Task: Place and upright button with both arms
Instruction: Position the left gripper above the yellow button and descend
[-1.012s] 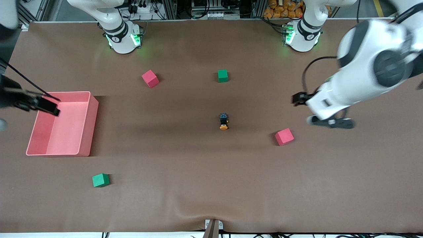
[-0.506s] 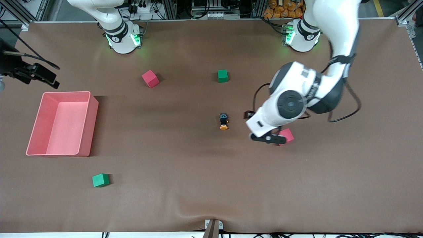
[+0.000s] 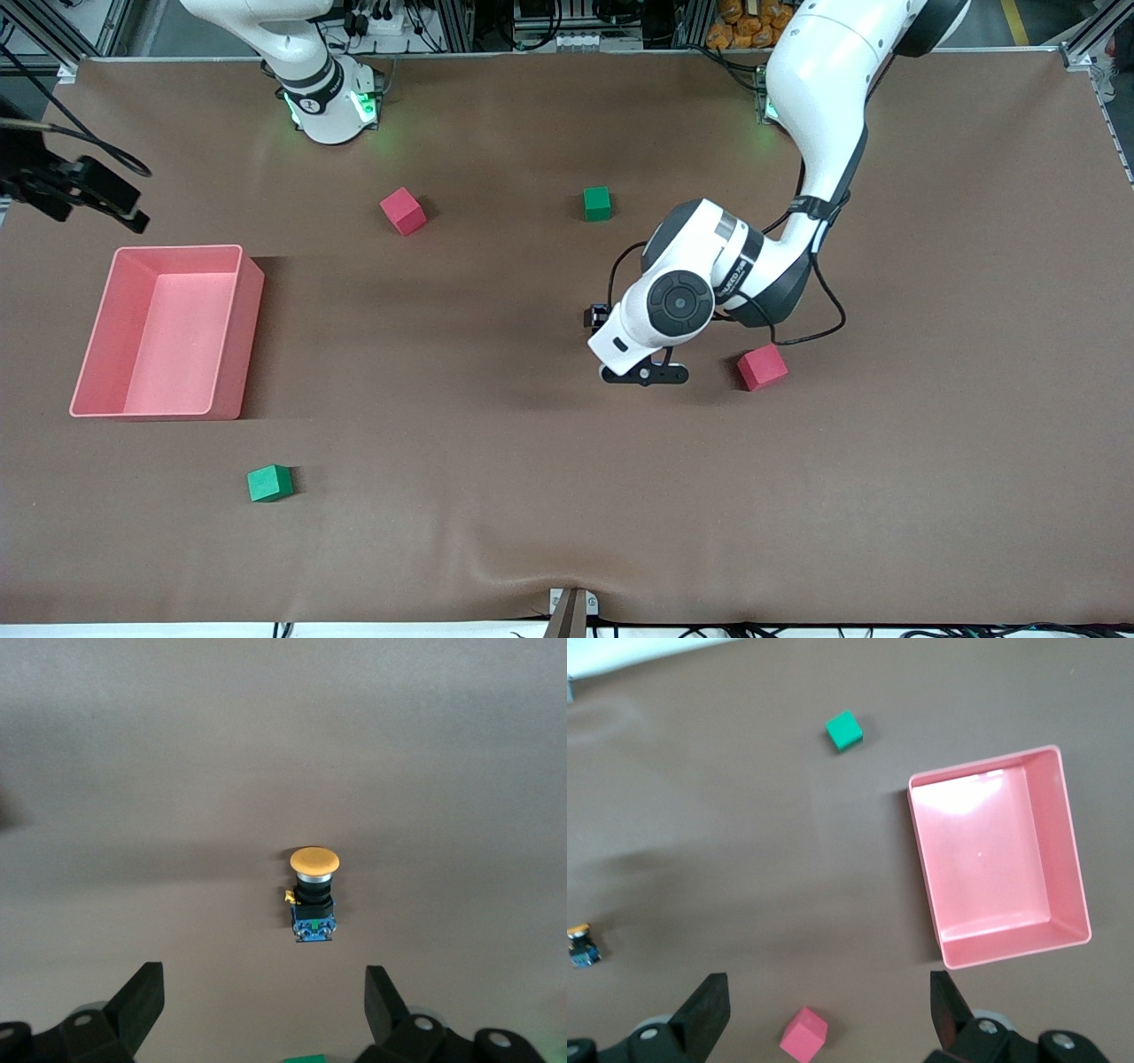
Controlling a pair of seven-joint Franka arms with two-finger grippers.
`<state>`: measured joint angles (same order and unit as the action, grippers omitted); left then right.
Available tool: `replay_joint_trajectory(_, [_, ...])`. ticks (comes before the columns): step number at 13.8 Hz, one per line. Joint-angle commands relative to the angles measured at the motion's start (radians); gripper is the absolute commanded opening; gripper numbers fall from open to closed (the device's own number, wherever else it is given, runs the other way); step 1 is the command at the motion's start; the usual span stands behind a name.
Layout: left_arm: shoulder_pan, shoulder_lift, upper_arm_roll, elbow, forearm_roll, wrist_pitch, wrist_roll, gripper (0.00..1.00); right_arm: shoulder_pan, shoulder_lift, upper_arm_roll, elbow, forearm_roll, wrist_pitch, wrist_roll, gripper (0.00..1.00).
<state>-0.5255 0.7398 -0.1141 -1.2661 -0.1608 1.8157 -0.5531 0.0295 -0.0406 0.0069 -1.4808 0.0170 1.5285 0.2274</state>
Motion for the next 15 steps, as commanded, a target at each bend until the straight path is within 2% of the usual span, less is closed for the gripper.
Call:
replay_joint_trajectory(1, [-0.013, 0.041, 0.007, 0.033, -0.020, 0.007, -0.022, 1.00, -0.026, 0.025, 0.018, 0.056, 0.009, -0.025, 0.003, 1.00])
replay_joint_trajectory(6, [-0.013, 0.107, 0.005, 0.036, -0.106, 0.043, 0.030, 1.00, -0.026, 0.024, 0.021, 0.054, 0.004, -0.042, -0.007, 1.00])
replay_joint_trajectory(9, [-0.019, 0.150, 0.002, 0.060, -0.106, 0.062, 0.033, 1.00, -0.036, 0.024, 0.019, 0.054, 0.001, -0.056, -0.176, 1.00])
replay_joint_trajectory(11, [-0.031, 0.171, 0.002, 0.063, -0.106, 0.071, 0.035, 1.00, -0.039, 0.024, 0.018, 0.053, 0.003, -0.080, -0.209, 1.00])
replay_joint_trajectory(13, [-0.034, 0.171, 0.001, 0.062, -0.108, 0.065, 0.035, 0.96, -0.039, 0.024, 0.018, 0.053, 0.004, -0.082, -0.204, 1.00])
replay_joint_trajectory(15, [-0.033, 0.174, -0.015, 0.060, -0.115, 0.059, 0.056, 0.84, -0.039, 0.024, 0.018, 0.054, 0.004, -0.082, -0.206, 1.00])
